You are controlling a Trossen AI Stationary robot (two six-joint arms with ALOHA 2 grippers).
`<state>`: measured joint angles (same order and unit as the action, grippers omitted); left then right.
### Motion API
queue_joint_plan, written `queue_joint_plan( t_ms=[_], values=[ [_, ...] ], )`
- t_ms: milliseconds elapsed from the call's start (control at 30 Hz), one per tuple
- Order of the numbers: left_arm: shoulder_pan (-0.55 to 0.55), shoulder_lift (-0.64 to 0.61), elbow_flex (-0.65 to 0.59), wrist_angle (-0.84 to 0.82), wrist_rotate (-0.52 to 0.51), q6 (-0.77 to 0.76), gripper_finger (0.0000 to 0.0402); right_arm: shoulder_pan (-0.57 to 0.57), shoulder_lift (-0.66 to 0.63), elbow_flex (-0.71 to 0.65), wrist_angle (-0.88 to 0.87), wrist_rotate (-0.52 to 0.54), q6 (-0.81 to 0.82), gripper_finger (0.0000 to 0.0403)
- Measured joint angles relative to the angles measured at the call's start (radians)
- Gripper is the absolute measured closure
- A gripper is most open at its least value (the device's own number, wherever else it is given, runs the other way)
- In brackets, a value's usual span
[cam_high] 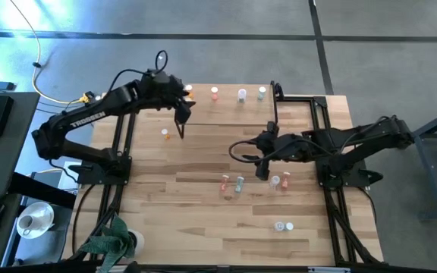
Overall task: Pick and place medicine bottles onto shelf by color
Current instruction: Align the top white pill bottle with the other white pill bottle on the shelf
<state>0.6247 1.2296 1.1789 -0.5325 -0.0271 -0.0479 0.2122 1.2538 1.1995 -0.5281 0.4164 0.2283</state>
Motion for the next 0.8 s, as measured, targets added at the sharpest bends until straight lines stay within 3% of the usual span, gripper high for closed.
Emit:
queue_joint_plan(
  t_ms=[400,800],
  values=[
    [-0.152,-0.096,-0.204,0.11,-0.003,-0.02,0.0186,0.134,-0.007,-0.051,-0.274,0.195,0.254,0.0181],
    [-0.32,-0.106,-0.368,0.335,-0.008,-0.046,0.0186,0.273,-0.006,-0.227,-0.315,0.185,0.563,0.0181]
  ],
)
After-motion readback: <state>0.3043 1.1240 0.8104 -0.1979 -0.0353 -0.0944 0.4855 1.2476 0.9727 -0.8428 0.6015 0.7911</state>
